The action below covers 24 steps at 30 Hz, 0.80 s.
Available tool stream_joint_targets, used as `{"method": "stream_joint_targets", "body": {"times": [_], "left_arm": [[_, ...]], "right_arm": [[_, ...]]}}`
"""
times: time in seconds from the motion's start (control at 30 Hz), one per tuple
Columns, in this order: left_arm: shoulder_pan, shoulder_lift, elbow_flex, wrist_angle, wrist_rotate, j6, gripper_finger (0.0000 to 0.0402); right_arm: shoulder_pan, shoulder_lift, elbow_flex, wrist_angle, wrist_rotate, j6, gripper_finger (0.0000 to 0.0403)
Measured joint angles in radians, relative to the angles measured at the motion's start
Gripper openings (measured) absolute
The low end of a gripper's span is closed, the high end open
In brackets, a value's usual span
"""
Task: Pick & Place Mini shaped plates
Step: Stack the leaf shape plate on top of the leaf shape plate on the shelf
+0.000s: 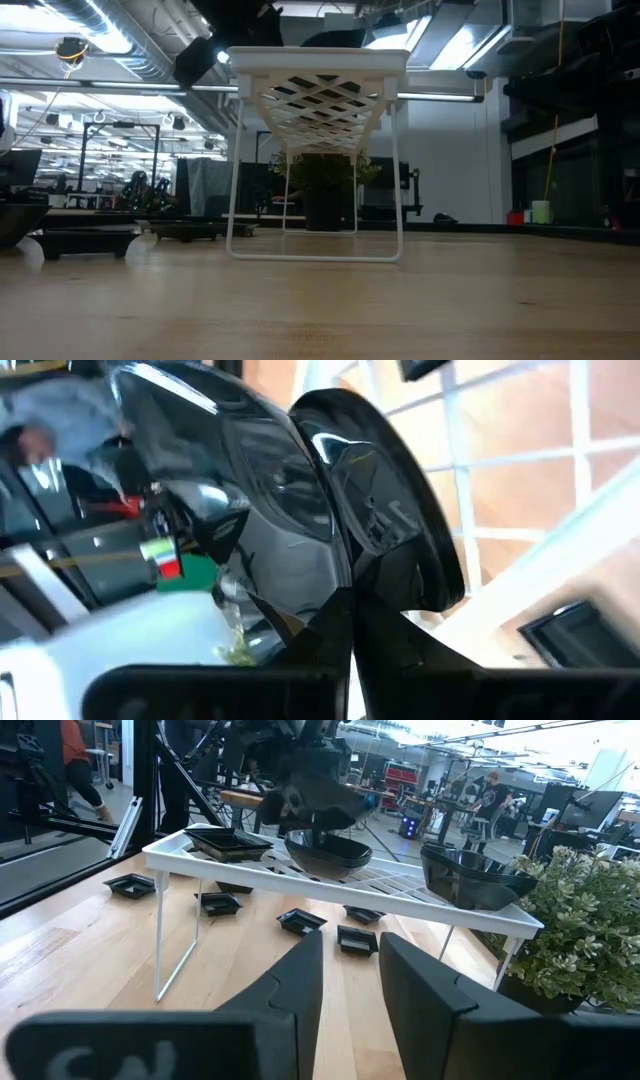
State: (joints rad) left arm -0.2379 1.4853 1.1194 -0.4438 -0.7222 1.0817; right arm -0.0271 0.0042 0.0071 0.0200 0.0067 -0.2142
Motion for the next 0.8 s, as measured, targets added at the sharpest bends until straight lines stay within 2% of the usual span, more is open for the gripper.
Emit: {"method": "stream_joint_targets", "body": {"times": [0.13, 0.4, 0.6, 0.8], "left_arm": [[-0.015, 0.0, 0.016, -0.006, -0.023, -0.171, 0.0003], [-0.04, -0.001, 0.09, -0.074, 0.003, -0.512, 0.0004], [-0.05, -0.001, 0.116, -0.155, 0.092, -0.664, 0.0003], [-0.048, -0.001, 0.116, -0.239, 0.085, -0.731, 0.0002]], "right_arm": [[0.0, 0.0, 0.0, 0.0, 0.0, 0.0, 0.0102], [0.0, 0.0, 0.0, 0.0, 0.0, 0.0, 0.0102], [0.0, 0.0, 0.0, 0.0, 0.0, 0.0, 0.0102], [0.0, 0.0, 0.0, 0.0, 0.0, 0.0, 0.0102]]}}
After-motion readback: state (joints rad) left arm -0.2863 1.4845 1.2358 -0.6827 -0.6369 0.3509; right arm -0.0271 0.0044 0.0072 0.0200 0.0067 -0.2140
